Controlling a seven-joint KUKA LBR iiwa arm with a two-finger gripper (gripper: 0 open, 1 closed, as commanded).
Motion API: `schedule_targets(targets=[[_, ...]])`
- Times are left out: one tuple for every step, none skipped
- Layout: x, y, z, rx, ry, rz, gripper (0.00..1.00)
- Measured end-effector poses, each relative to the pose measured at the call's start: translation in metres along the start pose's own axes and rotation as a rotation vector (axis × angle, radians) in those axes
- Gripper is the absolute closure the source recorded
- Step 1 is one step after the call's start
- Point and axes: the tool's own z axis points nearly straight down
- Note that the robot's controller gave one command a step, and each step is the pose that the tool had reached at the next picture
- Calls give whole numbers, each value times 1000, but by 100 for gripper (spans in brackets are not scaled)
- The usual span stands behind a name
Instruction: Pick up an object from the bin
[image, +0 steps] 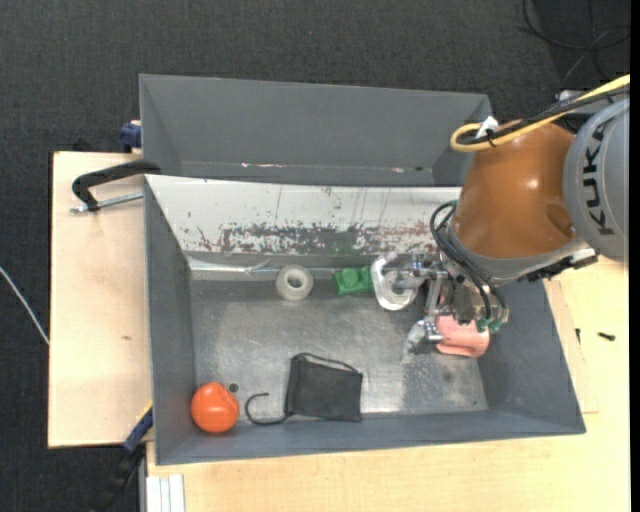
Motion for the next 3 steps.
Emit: schedule_targets(targets=[[12,52,71,0,-4,-43,0],[21,68,92,0,4,-86,0],[23,80,79,-1,-3,53,0]])
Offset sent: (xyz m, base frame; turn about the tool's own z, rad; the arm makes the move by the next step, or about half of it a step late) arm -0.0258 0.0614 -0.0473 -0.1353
